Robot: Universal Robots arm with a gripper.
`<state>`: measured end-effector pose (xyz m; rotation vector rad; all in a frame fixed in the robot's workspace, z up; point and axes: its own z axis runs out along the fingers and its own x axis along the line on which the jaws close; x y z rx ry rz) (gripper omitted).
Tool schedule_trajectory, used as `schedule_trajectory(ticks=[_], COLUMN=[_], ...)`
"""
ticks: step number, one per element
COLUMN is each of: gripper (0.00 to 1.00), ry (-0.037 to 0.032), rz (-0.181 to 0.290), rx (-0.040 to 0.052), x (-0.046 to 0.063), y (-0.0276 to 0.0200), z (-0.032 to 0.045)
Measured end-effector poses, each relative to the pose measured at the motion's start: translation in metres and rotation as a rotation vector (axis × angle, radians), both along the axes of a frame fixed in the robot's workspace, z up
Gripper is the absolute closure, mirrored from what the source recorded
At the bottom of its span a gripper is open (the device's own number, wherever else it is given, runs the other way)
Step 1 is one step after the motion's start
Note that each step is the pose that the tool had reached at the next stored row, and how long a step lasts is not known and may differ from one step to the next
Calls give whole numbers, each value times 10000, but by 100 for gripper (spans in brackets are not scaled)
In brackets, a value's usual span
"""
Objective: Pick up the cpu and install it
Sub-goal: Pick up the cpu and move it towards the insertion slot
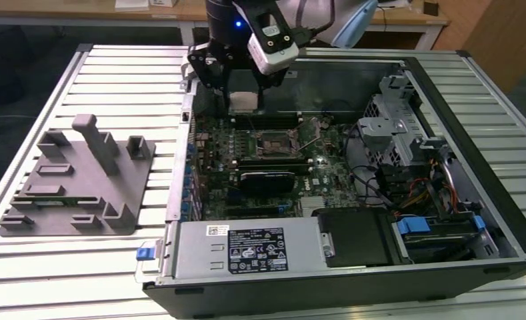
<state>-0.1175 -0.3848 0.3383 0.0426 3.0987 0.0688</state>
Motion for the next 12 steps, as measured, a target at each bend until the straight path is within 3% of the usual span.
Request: schedule_trajectory(ticks=[12], gripper=[46], ry=[3], rz=[0], rx=[1], x=[298], y=[93], z=[-190])
